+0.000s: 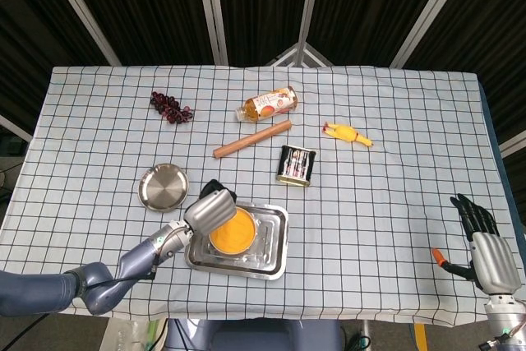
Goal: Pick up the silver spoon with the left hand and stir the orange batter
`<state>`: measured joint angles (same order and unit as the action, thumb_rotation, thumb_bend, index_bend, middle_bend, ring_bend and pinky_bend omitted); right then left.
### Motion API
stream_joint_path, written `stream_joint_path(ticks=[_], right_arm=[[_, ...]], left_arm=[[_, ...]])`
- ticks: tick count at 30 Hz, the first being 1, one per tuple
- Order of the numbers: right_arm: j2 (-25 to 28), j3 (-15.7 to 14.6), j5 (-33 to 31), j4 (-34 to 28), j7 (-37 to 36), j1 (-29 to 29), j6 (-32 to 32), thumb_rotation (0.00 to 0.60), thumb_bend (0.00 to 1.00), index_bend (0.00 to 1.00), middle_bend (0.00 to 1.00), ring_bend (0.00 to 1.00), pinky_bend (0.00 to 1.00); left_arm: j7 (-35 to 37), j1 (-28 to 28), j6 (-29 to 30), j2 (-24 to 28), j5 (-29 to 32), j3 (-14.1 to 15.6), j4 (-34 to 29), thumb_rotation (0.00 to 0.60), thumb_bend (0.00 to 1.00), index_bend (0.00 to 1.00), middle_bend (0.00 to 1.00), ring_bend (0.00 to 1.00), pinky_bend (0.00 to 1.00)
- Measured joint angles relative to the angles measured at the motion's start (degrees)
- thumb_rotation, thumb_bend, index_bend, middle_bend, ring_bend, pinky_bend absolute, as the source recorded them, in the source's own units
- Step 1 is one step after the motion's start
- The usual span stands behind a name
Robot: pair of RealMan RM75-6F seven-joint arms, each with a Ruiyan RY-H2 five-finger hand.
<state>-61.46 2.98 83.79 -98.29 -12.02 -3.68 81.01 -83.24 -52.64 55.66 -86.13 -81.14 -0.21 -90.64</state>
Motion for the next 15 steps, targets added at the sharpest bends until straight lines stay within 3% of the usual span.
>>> stream_joint_path(ticks=[15], right_arm=[[-0.01,0.06,0.02,0.07,-0.20,0.02,0.11,0.600,0.34,0.00,0.00,0.00,0.00]], left_arm=[[0.55,-0.09,0.65,-2.73,-1.00,-0.42,-0.70,0.600,0.57,0.79,1.00,1.00,1.00]])
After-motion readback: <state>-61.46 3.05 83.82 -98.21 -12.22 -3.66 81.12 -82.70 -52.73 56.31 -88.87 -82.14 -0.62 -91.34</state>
